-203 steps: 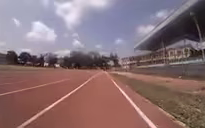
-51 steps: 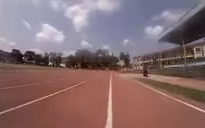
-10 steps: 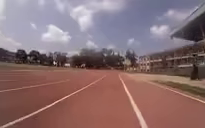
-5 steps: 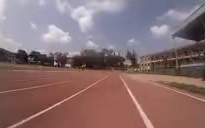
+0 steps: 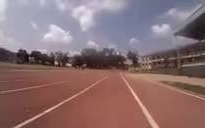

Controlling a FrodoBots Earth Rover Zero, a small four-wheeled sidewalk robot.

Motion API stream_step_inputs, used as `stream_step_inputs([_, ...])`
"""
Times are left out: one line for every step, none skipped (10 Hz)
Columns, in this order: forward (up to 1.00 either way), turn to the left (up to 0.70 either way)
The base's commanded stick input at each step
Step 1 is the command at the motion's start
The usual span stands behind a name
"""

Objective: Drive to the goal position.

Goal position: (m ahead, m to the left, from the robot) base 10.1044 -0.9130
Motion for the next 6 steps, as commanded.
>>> stream_step_inputs([0.70, 0.00])
stream_step_inputs([0.70, 0.00])
stream_step_inputs([0.70, 0.00])
stream_step_inputs([0.70, 0.00])
stream_step_inputs([0.70, 0.00])
stream_step_inputs([0.70, 0.00])
